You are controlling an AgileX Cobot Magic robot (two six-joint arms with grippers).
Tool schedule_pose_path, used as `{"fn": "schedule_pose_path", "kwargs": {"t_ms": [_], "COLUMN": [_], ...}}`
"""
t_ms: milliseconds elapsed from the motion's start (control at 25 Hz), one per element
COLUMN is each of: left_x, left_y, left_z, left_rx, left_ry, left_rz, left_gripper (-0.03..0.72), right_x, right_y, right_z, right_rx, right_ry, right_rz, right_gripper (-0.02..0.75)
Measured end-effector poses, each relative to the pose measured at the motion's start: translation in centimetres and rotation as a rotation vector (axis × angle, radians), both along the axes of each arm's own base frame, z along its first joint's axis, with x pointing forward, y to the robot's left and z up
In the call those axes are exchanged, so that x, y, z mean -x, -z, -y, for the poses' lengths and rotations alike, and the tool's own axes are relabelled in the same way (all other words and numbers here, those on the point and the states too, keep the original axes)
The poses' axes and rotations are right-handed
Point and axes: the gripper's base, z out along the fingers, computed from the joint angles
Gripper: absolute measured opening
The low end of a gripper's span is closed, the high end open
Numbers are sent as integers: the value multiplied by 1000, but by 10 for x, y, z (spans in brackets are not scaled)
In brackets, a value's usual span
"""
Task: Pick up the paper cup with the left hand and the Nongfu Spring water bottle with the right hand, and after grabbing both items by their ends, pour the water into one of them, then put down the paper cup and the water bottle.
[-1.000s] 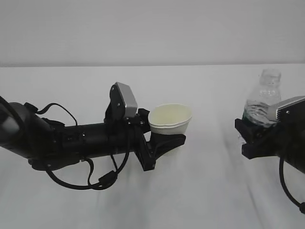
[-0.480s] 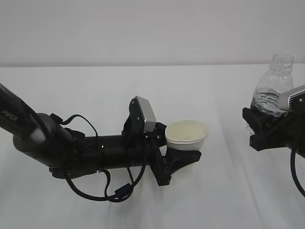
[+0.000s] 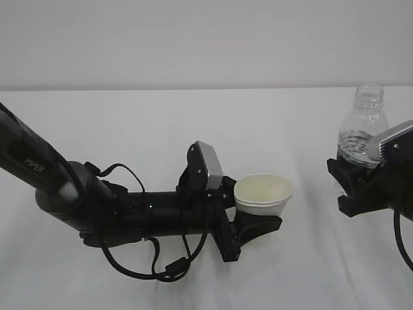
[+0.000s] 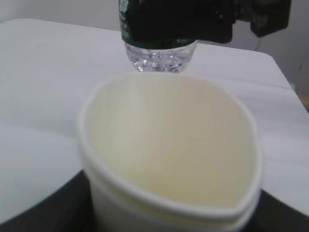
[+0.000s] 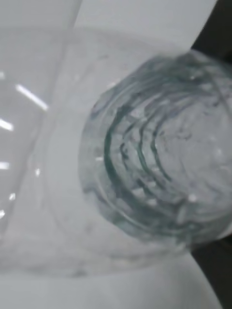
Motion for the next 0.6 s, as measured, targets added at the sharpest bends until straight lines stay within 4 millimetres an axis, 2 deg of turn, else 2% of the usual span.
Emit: {"fn": "schedule_pose_path", "kwargs": {"t_ms": [360,600], "left_x": [0,-5], "left_y": [-1,-6], "left_z": [1,9], "left_rx": [-1,-34], "left_ry": [18,88], "left_rz": [0,58], "left_gripper": [430,430], "right_x": [1,1], "right_y": [2,2], "right_z": [0,0], "right_rx": [88,181], "right_ry": [-32,-70], "right_rz": [3,36], "right_gripper": [414,414]}}
